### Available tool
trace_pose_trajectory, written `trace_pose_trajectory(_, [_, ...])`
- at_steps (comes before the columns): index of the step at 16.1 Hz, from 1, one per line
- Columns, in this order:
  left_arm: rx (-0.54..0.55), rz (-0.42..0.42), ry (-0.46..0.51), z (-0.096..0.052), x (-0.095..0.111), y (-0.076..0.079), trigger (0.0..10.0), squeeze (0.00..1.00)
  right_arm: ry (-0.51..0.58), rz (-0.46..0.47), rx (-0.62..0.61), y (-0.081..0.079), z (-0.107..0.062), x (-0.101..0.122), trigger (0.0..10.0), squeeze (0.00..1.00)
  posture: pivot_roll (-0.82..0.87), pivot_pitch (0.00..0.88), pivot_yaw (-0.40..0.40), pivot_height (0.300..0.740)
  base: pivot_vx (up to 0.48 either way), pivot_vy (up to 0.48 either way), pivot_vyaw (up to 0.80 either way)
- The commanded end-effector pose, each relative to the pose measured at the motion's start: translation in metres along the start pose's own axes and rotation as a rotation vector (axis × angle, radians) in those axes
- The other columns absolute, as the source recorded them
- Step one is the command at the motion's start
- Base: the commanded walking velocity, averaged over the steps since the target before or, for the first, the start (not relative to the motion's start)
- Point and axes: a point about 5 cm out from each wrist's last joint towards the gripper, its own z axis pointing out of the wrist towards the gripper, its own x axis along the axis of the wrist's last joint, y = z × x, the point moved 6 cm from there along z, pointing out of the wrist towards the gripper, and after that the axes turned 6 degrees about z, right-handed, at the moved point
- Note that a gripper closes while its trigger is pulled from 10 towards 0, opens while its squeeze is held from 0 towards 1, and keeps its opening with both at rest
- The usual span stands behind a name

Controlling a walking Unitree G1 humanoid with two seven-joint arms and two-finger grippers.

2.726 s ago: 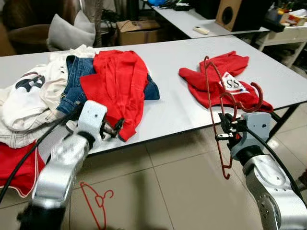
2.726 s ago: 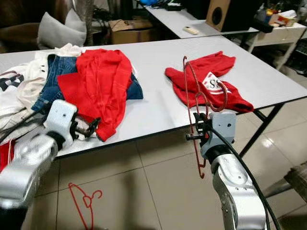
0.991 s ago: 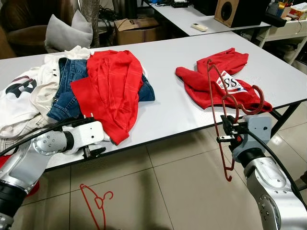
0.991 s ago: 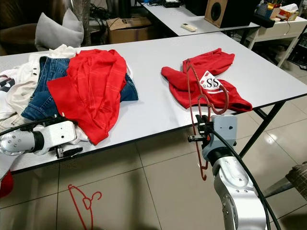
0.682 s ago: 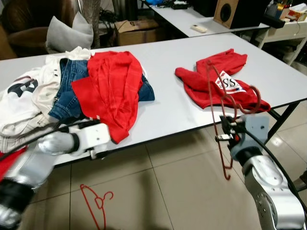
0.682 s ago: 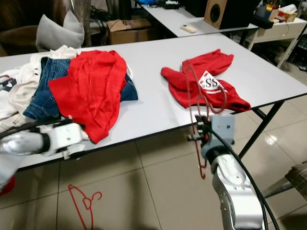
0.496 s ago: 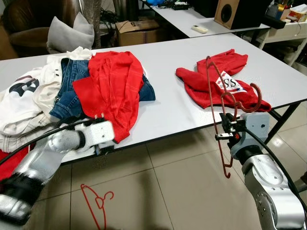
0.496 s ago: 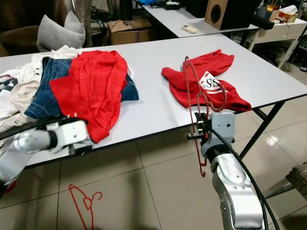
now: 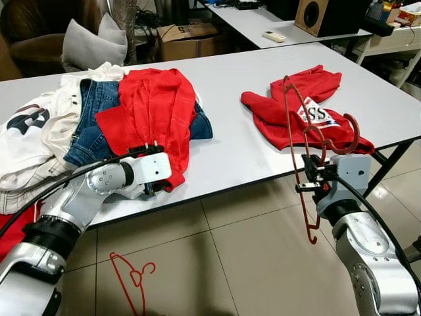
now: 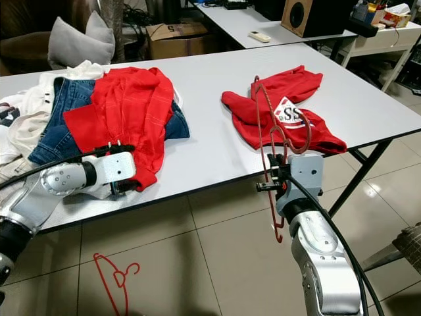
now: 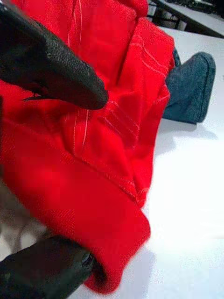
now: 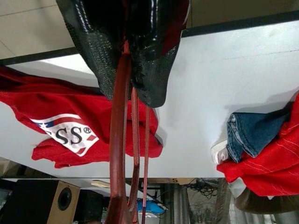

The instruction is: Hang hanger

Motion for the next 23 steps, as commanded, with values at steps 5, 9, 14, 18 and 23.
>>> trace_pose_trajectory(5, [0.118,0.061,0.024,0.000,0.007,-0.029,10.0,0.00,0.015,-0.016,-0.010,0.002,0.000,0.003,10.0,0.00,-0.13,0.000,0.022,0.740,0.000,0.000,0.00])
trace_pose_trajectory(9, [0.069,0.111,-0.105,-0.005,-0.025,-0.017,10.0,0.00,0.017,-0.016,-0.015,0.004,-0.002,0.004,10.0,0.00,-0.13,0.000,0.023,0.740,0.000,0.000,0.00])
trace_pose_trajectory(14, [0.103,0.129,-0.226,-0.013,-0.053,-0.019,10.0,0.00,0.023,-0.015,-0.018,0.004,0.000,0.005,10.0,0.00,-0.13,0.000,0.026,0.740,0.000,0.000,0.00])
trace_pose_trajectory(18, [0.284,0.120,-0.137,-0.021,-0.040,-0.048,10.0,0.00,0.030,-0.012,-0.028,0.005,-0.001,0.006,10.0,0.00,-0.13,0.000,0.031,0.740,0.000,0.000,0.00])
trace_pose_trajectory(23, [0.346,0.111,-0.015,-0.027,-0.019,-0.060,10.0,0.00,0.033,-0.009,-0.032,0.006,0.000,0.006,10.0,0.00,-0.13,0.000,0.029,0.740,0.000,0.000,0.00])
